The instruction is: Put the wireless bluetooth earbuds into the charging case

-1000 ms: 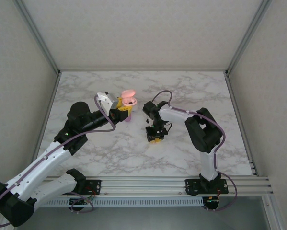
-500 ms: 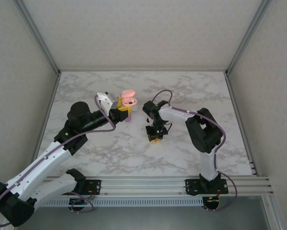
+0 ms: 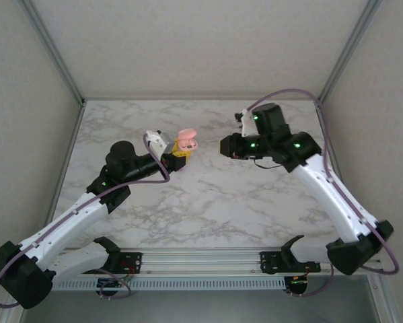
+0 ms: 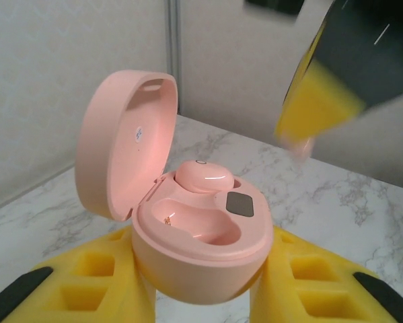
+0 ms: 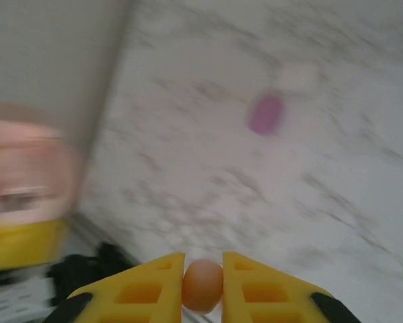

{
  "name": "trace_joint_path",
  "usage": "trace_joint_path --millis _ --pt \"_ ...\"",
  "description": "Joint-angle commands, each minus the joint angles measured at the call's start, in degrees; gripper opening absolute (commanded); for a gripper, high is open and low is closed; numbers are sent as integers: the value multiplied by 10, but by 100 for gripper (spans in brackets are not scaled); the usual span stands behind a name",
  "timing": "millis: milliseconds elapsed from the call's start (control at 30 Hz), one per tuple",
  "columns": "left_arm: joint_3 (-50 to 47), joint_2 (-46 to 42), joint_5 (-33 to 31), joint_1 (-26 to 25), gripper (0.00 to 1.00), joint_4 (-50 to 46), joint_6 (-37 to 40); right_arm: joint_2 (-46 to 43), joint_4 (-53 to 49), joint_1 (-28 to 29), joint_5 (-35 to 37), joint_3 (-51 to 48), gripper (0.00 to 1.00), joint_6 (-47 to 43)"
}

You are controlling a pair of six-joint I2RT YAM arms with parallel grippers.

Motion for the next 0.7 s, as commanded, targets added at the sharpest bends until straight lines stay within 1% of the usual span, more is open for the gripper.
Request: trace_joint_path --millis 0,200,300,467,667 --pt "3 18 42 -7 17 48 8 -1 65 2 -100 19 18 44" --pt "18 40 55 -16 18 56 9 30 136 14 -143 28 18 89" --pt "23 48 57 -20 17 58 9 50 160 26 -148 29 18 101" --pt "28 54 57 -25 17 63 6 71 174 39 -147 31 18 106" --pt "30 53 52 -26 18 69 -1 84 154 45 -131 32 18 97"
